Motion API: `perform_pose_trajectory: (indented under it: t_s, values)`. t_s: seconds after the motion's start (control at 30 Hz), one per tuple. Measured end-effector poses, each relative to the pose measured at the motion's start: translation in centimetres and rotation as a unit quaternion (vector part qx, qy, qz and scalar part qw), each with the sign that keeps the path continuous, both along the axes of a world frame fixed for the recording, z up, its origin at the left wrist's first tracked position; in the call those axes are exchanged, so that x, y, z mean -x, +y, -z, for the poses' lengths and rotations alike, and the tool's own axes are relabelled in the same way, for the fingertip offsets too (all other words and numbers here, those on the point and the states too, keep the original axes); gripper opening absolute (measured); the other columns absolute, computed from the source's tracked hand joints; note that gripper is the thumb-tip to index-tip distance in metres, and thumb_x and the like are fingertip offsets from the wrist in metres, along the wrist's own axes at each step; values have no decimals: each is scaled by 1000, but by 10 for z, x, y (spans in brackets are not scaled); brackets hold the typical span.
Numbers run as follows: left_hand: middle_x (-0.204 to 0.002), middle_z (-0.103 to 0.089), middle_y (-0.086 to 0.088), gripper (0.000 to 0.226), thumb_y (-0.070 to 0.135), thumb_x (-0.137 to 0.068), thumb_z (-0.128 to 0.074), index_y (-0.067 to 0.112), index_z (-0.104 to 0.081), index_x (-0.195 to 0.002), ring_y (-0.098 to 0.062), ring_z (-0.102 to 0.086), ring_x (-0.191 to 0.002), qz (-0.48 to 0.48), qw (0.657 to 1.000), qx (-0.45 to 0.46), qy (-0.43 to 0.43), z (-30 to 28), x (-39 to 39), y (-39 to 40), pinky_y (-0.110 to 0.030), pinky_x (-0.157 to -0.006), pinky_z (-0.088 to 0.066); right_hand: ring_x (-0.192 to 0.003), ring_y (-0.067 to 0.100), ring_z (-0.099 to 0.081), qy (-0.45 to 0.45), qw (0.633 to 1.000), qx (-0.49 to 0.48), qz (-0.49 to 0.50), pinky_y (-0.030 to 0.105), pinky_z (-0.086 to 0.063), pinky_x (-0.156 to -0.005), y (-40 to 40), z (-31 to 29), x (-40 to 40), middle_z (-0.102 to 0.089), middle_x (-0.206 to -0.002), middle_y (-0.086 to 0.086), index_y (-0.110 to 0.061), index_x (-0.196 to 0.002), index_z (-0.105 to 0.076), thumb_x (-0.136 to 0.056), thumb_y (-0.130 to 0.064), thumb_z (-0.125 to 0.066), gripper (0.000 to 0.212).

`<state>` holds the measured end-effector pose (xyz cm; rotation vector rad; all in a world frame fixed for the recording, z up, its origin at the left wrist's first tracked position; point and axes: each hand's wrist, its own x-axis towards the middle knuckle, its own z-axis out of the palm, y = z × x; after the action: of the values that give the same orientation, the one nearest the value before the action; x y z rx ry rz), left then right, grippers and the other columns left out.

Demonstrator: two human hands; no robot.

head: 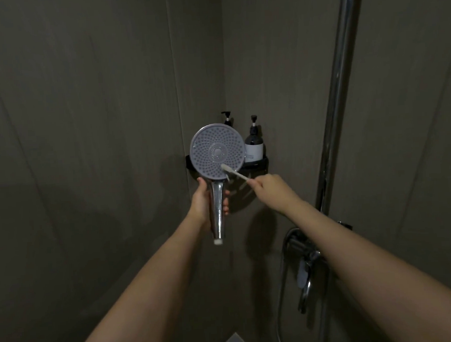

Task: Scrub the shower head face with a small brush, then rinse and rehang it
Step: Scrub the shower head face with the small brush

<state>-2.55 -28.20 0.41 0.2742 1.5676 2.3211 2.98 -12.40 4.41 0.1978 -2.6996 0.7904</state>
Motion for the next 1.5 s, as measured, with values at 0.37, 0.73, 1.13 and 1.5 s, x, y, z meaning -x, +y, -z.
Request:
perform_pose_trajectory:
  t_s: [0.37, 0.73, 1.13, 1.5]
  values:
    - [-40, -49, 0, 69, 58, -96, -14, 6, -53, -75, -9, -46, -36, -68, 998, -1, -2, -12, 9, -1, -24, -50, -36, -68, 15, -51, -187, 944, -259, -86, 32, -43, -70, 7, 35, -15, -53, -67, -3, -26, -62, -53, -96, -41, -41, 39]
    - [-41, -47, 2, 67, 62, -93, -18, 9, -51, -69, -8, -42, -32, -122, 992, -2, -14, -16, 10, 8, -18, -39, -35, -97, 27, -61, -110, 914, -388, -39, 34, -44, -73, 16, 30, -12, -64, -106, 11, -19, -109, -65, -97, -46, -35, 43]
    - [-49, -46, -1, 67, 64, -92, -18, 11, -52, -70, -9, -42, -38, -144, 989, -2, -31, -10, 15, 11, -21, -43, -36, -94, 27, -62, -52, 916, -385, -99, 33, -45, -74, 6, 28, -13, -67, -101, 10, -19, -106, -66, -97, -46, -33, 44]
    - [-37, -46, 3, 68, 65, -92, -16, 12, -49, -65, -9, -41, -32, -138, 990, -12, -35, -3, 15, 20, -19, -41, -33, -90, 27, -60, -95, 936, -338, 3, 31, -42, -72, 18, 28, -2, -63, -99, 10, -15, -108, -65, -96, -44, -36, 42]
